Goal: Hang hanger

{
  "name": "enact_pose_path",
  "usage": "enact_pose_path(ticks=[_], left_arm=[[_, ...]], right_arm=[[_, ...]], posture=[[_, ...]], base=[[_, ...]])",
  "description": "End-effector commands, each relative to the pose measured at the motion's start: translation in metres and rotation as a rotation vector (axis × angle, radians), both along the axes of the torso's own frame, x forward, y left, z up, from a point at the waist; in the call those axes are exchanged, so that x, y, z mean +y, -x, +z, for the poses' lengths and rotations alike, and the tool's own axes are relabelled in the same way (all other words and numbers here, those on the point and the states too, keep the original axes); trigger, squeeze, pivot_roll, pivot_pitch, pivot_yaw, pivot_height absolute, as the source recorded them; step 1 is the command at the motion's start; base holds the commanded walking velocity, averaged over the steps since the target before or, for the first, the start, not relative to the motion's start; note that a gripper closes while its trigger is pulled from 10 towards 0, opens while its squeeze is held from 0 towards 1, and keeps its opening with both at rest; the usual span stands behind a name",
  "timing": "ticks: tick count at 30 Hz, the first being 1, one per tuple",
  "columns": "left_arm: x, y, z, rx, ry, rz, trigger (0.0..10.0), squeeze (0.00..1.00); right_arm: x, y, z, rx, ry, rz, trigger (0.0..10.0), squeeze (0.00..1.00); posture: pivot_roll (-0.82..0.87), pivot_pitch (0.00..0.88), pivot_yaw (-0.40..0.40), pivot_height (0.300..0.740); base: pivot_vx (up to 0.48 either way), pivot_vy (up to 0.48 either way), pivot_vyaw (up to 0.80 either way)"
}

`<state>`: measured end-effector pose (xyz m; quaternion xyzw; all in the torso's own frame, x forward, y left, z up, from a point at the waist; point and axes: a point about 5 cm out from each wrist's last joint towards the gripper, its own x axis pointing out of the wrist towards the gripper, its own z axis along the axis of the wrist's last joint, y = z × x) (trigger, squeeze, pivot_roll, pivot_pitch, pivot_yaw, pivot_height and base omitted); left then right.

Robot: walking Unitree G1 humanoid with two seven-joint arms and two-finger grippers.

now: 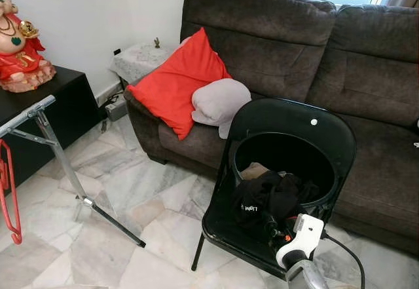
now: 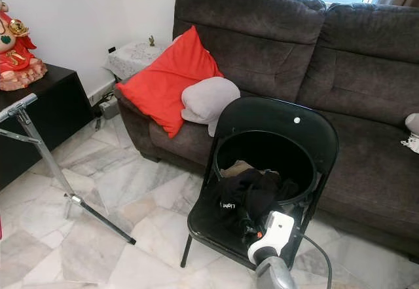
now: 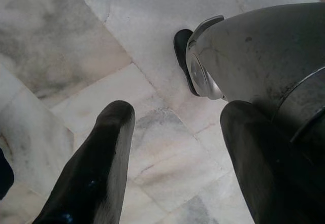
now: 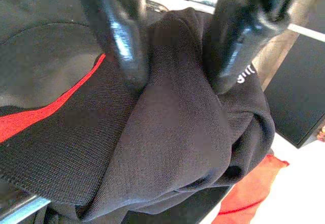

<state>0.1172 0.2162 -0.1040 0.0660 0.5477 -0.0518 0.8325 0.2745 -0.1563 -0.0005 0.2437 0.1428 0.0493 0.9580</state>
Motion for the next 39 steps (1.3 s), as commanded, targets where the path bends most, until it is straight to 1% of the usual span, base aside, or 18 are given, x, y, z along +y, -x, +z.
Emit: enact_pose_path(ticks=[1,10,16,25,29,34,39], left_arm=[[0.003,0.005,-0.001,0.026,-0.014,-0.011,10.0,0.00],[0.003,0.005,-0.001,0.028,-0.014,-0.015,10.0,0.00],[0.004,0.005,-0.001,0.028,-0.018,-0.014,10.0,0.00],[0.004,0.005,-0.001,0.028,-0.019,-0.016,10.0,0.00],[0.004,0.005,-0.001,0.028,-0.021,-0.018,10.0,0.00],[0.004,0.004,-0.001,0.027,-0.020,-0.018,10.0,0.00],[0.004,0.004,-0.001,0.025,-0.020,-0.018,10.0,0.00]], right_arm=[[0.001,0.000,0.000,0.001,0.002,0.010,0.0,0.00],[0.004,0.001,-0.001,-0.005,0.004,0.023,0.0,0.00],[0.005,0.000,0.006,-0.060,0.009,0.015,0.0,0.00],[0.005,0.006,0.016,-0.125,0.011,-0.012,0.0,0.00],[0.003,0.006,0.027,-0.174,0.005,-0.020,0.0,0.00],[0.000,-0.004,0.045,-0.238,0.002,-0.029,0.0,0.00],[0.002,-0.011,0.061,-0.297,-0.011,-0.016,0.0,0.00]], posture=[[0.07,0.032,0.025,0.740],[0.07,0.026,0.026,0.740],[0.07,0.028,0.025,0.740],[0.07,0.030,0.022,0.740],[0.06,0.031,0.021,0.740],[0.06,0.034,0.021,0.740],[0.06,0.035,0.021,0.740]], base=[[0.000,0.000,0.00],[0.000,0.000,0.00],[0.000,0.000,0.00],[0.000,0.000,0.00],[0.000,0.000,0.00],[0.000,0.000,0.00],[0.000,0.000,0.00]])
